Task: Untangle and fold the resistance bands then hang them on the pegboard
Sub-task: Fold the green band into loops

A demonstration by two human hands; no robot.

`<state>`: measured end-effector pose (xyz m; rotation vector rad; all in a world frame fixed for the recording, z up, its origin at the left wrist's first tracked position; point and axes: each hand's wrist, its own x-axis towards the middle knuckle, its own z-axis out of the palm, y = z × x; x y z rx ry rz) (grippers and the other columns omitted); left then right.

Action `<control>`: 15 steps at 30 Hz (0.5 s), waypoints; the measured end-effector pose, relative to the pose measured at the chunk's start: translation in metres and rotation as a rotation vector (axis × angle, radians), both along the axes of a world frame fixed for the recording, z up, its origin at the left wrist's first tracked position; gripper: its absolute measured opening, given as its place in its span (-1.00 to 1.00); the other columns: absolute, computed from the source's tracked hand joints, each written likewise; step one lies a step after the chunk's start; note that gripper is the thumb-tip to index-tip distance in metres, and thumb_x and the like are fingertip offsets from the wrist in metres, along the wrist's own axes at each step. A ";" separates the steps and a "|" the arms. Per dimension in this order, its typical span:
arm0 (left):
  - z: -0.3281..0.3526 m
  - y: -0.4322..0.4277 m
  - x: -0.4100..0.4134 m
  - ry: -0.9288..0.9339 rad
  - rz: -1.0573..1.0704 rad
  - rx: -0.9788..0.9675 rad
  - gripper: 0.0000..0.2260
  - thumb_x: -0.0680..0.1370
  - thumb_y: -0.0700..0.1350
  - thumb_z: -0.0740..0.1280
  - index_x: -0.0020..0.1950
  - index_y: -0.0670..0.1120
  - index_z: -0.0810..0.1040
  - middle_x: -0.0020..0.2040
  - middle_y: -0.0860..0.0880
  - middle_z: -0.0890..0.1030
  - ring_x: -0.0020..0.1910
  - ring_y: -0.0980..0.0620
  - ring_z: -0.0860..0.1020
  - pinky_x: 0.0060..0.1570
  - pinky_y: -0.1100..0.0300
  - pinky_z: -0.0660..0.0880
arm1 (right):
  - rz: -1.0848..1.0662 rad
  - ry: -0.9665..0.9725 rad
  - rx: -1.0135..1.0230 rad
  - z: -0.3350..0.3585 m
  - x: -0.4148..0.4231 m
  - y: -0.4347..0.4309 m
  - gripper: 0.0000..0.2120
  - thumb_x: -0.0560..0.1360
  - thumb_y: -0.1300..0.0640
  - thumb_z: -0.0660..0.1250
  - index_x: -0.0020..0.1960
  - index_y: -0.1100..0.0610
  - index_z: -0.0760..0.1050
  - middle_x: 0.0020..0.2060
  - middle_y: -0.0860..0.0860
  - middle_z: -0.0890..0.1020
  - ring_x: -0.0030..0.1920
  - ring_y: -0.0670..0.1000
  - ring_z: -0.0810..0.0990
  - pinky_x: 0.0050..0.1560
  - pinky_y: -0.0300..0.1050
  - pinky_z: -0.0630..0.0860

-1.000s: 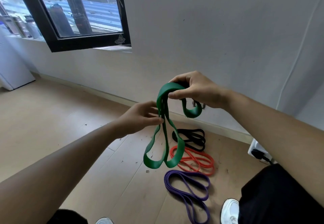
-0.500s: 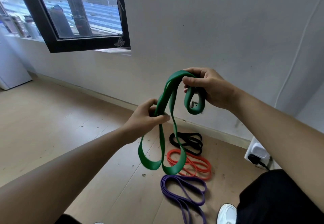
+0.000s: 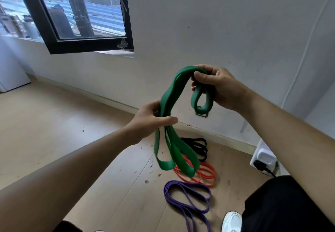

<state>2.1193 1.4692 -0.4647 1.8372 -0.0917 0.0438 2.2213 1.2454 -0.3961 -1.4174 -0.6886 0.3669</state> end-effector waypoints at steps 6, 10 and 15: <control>0.009 0.024 -0.001 0.005 0.008 0.085 -0.64 0.39 -0.12 0.60 0.14 -0.08 0.64 -0.19 -0.01 0.69 -0.15 -0.04 0.67 -0.02 0.08 0.60 | -0.004 0.013 -0.154 -0.017 0.014 -0.026 -0.60 0.50 0.15 0.37 0.30 0.27 0.55 -0.10 0.06 0.60 -0.04 0.01 0.58 0.10 -0.07 0.52; 0.017 0.034 -0.004 -0.071 0.085 0.235 -0.69 0.40 -0.18 0.60 0.11 -0.09 0.68 -0.24 0.03 0.68 -0.28 0.15 0.64 -0.24 0.36 0.52 | 0.011 -0.057 -0.371 -0.031 0.023 -0.037 -0.61 0.47 0.16 0.44 0.28 0.22 0.58 0.01 0.21 0.65 0.04 0.15 0.62 0.27 0.17 0.50; 0.022 0.040 -0.009 -0.110 0.039 0.248 -0.72 0.40 -0.21 0.59 0.08 -0.07 0.70 -0.15 -0.05 0.73 -0.20 0.07 0.67 -0.13 0.26 0.58 | 0.145 -0.276 -0.863 -0.055 0.017 -0.018 -0.74 0.42 0.18 0.56 0.08 0.14 0.63 -0.01 0.18 0.68 0.07 0.21 0.66 0.24 0.30 0.52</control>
